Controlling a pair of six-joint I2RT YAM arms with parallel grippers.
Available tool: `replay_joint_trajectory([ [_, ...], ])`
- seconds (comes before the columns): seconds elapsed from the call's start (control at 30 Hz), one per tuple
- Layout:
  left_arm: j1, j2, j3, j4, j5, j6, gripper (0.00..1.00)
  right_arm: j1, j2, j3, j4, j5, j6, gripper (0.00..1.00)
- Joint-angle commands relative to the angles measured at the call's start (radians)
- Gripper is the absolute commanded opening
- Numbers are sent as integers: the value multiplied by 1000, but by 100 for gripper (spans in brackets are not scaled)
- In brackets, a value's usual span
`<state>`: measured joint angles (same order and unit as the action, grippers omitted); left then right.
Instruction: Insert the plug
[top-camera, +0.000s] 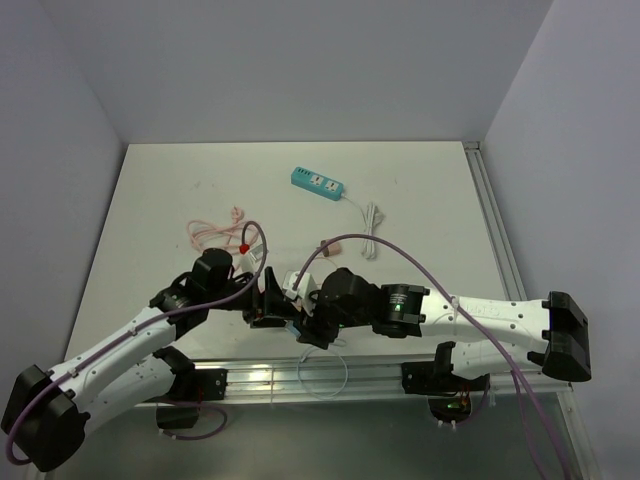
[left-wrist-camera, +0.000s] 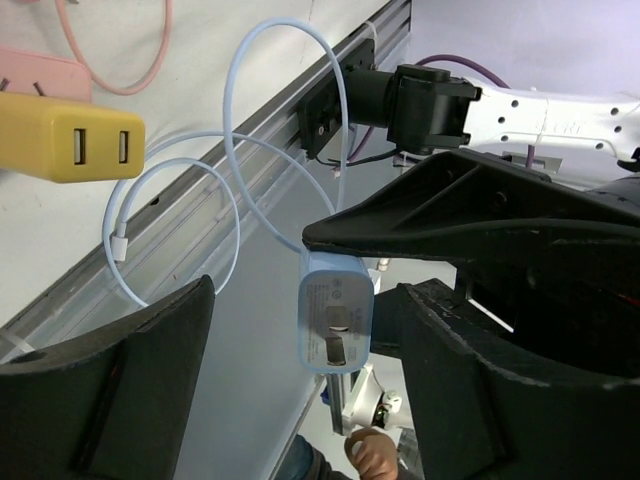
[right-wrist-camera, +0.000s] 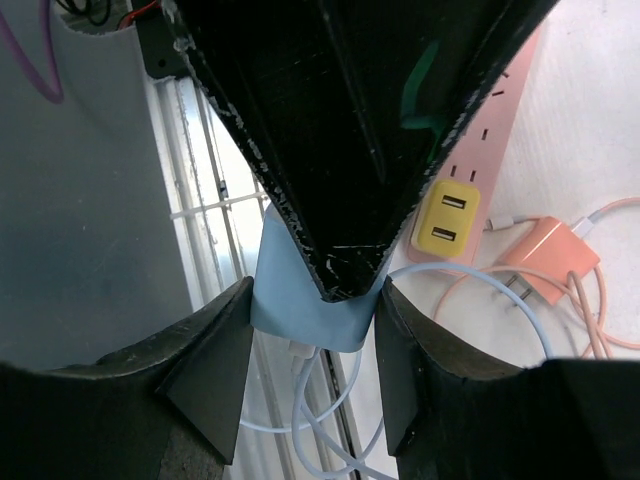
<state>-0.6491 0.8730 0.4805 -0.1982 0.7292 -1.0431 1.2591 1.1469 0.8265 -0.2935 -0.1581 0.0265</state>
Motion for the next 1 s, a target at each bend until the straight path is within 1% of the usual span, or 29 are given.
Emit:
replay_joint_trajectory([
  [0.0,-9,1,-8,97,32,-9,77,6,-9,36,51,29,-17,0],
  [0.23,-17,-11,-34,138,47,-34,69,5,8,45,62,35,-17,0],
  [0.37,-18,-31,-36,154,53,-46,53,5,16,45,74,37,-19,0],
  [0.4,-18,-34,-40,164,55,-60,52,3,14,46,76,38,-17,0],
  [0.43,-18,-38,-43,175,61,-66,48,2,16,45,79,42,-19,0],
  [0.47,-20,-45,-46,189,70,-74,40,2,11,43,85,45,-13,0],
  [0.53,-21,-49,-48,189,73,-83,28,-1,7,37,91,49,-7,0],
  [0.57,-20,-52,-46,189,72,-84,19,-9,4,36,99,54,-4,2],
  [0.6,-20,-52,-45,189,64,-86,0,-9,2,34,103,61,10,6],
  [0.63,-20,-52,-43,189,61,-86,0,-13,1,33,106,63,16,10],
  [0.67,-20,-57,-45,189,59,-87,0,-18,-1,31,112,63,23,26],
  [0.73,-20,-74,-49,219,53,-100,0,-35,-7,22,122,78,49,47],
  [0.77,-20,-78,-49,224,50,-103,0,-39,-12,17,126,84,62,75],
  [0.8,-21,-81,-46,226,38,-103,0,-53,-16,8,126,92,91,80],
  [0.87,-20,-95,-27,209,13,-78,0,-73,-33,-3,122,109,137,86],
  [0.97,-20,-112,0,157,-60,-37,0,-95,-85,-36,113,150,212,88],
])
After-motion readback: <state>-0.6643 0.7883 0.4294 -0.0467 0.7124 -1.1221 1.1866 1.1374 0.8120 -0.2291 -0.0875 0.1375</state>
